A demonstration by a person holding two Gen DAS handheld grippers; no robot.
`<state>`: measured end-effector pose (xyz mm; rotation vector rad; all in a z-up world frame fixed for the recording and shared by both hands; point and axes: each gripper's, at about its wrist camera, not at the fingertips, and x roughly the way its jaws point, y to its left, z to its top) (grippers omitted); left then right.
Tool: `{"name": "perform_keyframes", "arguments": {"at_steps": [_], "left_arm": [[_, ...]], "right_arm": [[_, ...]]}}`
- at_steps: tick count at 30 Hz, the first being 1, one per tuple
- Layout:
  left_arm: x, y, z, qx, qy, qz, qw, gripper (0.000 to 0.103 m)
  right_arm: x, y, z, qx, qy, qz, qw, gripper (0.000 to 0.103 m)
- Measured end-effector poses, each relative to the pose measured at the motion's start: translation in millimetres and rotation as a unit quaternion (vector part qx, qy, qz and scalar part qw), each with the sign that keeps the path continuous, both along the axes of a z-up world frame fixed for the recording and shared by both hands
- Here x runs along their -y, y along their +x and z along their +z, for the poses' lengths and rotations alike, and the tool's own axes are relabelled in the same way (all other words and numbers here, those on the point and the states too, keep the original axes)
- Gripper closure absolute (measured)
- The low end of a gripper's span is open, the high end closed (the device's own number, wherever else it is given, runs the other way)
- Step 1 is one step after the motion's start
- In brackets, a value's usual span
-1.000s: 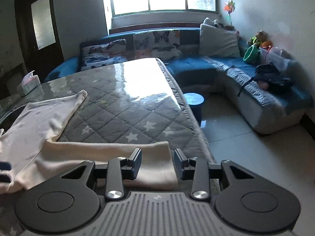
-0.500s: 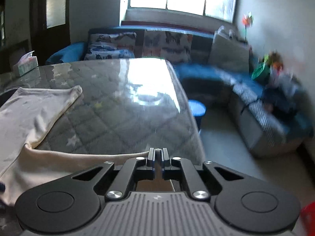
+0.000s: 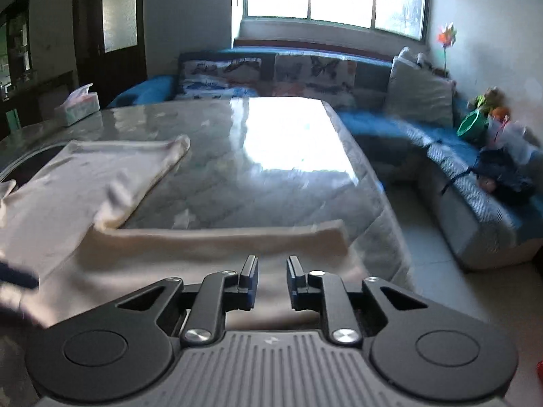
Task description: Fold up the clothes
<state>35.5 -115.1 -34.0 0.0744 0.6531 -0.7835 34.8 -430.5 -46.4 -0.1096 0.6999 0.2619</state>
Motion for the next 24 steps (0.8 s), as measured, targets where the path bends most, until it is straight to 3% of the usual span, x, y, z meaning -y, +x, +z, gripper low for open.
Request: {"name": "perform_keyframes", "arguments": {"at_steps": [7,12,17,21,24], "left_arm": [[-40.2,-13.5,5.6,-0.011,-0.024,0.057,0.998,0.069],[-92.3,-27.1,13.2,-0.005,-0.045,0.143,0.9887,0.069],[-148.2,-35.7,23.5,0.021,-0.029,0.25,0.9676,0.069],[-189.9,-23.7,28.7,0.029,0.0,0.337,0.9411,0.069],[-208.8,-6.2,26.8,0.025,0.029,0.374,0.9268,0.069]], "right_arm": [[18.5,-11.0,-7.1,-0.009,-0.01,-0.044,0.999,0.078],[9.7,-15.8,2.6,0.003,-0.033,-0.041,0.999,0.075],[-17.9,-12.4,9.8,0.01,-0.01,0.003,1.0,0.068],[-36.9,-5.7,0.9,-0.002,-0.005,0.019,1.0,0.067],[-43.5,-3.8,-4.6,-0.009,-0.002,0.02,1.0,0.066]]}}
